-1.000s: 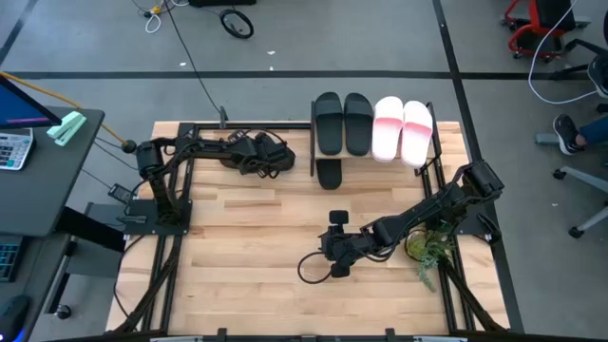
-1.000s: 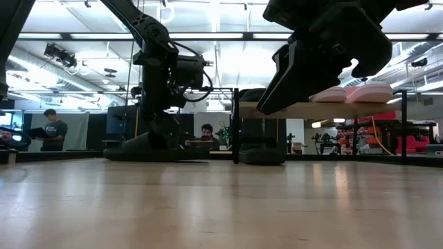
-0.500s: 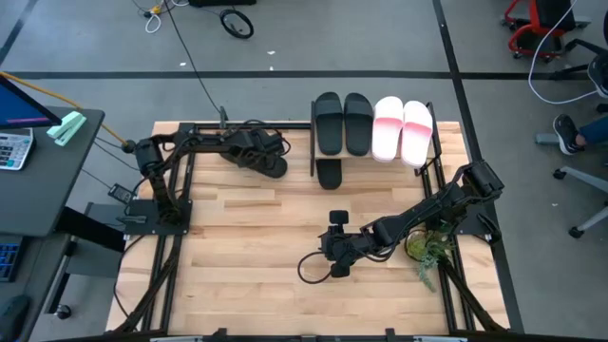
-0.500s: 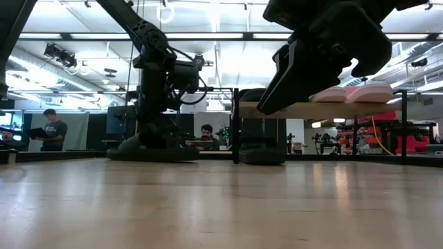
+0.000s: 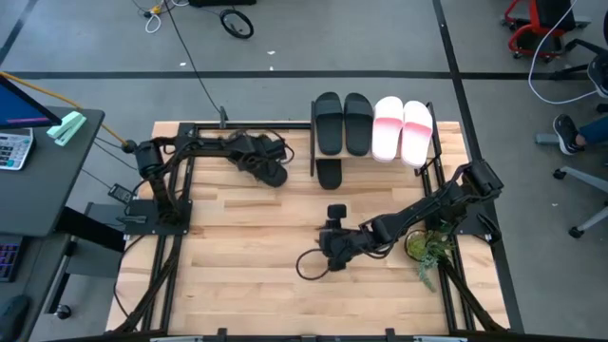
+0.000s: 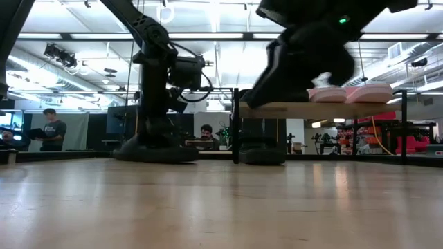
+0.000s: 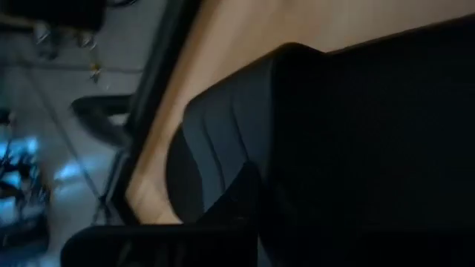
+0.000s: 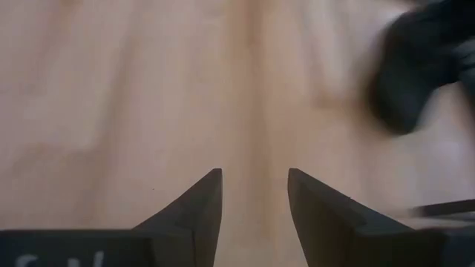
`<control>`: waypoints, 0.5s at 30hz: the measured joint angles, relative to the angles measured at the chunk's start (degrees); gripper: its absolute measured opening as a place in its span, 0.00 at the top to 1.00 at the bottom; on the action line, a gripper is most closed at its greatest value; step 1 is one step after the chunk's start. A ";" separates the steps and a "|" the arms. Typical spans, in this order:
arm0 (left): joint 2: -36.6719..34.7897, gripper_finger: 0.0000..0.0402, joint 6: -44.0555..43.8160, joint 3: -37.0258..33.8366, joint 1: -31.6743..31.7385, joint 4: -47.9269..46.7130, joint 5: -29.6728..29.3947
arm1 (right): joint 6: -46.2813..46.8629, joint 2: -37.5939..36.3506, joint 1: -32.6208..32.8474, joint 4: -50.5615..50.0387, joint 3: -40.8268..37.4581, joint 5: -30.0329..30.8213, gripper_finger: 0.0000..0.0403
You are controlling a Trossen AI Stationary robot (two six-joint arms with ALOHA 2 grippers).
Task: Pick and place slides into the shelf
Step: Put the black slide under the shelf
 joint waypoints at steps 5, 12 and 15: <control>-0.79 0.96 0.81 0.26 -7.11 -1.01 3.22 | -7.38 0.00 -0.91 6.38 0.00 4.01 0.60; -1.26 0.96 -1.37 9.36 -17.04 -9.86 5.68 | -17.19 0.00 -1.12 12.72 0.02 3.87 0.56; -1.30 0.96 -1.40 14.46 -19.94 -12.33 5.61 | -19.25 0.00 -1.14 12.85 0.02 3.88 0.53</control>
